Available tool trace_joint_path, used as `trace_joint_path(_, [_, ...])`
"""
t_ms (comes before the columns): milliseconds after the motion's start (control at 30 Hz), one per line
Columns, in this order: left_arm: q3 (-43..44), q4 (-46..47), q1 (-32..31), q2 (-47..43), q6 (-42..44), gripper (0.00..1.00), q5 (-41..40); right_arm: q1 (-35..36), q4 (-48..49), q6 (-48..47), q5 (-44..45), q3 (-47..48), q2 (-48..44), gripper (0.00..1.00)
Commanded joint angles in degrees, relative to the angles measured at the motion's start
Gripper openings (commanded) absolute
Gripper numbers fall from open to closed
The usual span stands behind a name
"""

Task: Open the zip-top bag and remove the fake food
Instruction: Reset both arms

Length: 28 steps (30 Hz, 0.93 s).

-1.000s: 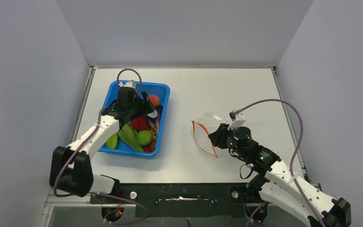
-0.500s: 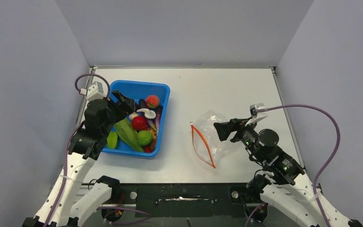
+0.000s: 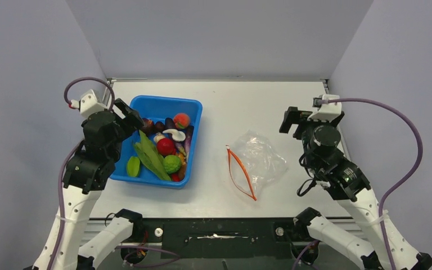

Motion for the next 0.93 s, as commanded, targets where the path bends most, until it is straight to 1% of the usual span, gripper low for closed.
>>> trace_joint_path(0, [9.0,0.5,0.0,4.4,4.2,0.78,-6.0,-9.9,-3.1,-4.5,-1.2,10.1,6.8,0.98])
trace_joint_path(67, [12.9,0.5,0.0,6.5,5.6,0.78,-7.8,-23.1,-5.7,-3.5,-13.7,14.4,11.2,0.98])
trace_joint_path(167, [16.5,1.8,0.0,8.1,8.2,0.78,-8.5,-43.7,-9.4,-1.0,-39.9,19.5,17.2,0.98])
trace_joint_path(200, [16.7,2.9,0.0,8.0,9.0,0.78,-8.1,-48.9,-10.7,0.1,-46.3,21.1,18.8,0.98])
trace_joint_path(233, [16.6,4.0,0.0,7.8,9.7,0.78,-7.5,-52.5,-12.0,0.5,-49.8,22.7,19.5,0.98])
trace_joint_path(267, [16.7,4.8,0.0,7.5,10.2,0.78,-7.2,-54.3,-12.2,0.6,-51.5,23.7,19.3,0.98])
trace_joint_path(333, [17.4,5.2,0.0,7.2,10.9,0.78,-7.2,-54.8,-9.2,-0.5,-52.7,23.4,16.4,0.98])
trace_joint_path(467, [19.1,4.6,0.0,7.0,11.3,0.78,-8.0,-54.7,-1.2,-0.9,-56.6,20.1,9.4,0.98])
trace_joint_path(667, [17.3,6.9,0.0,7.4,12.1,0.78,-7.0,-54.6,-3.6,-1.7,-61.1,22.7,10.2,0.98])
trace_joint_path(767, [16.1,7.0,0.0,8.5,12.1,0.78,-5.8,-54.6,-3.7,-2.0,-60.1,22.1,10.3,0.98])
trace_joint_path(900, [15.8,5.7,0.0,10.5,10.7,0.78,-8.1,-54.6,-5.1,-4.0,-59.7,22.3,10.8,0.98])
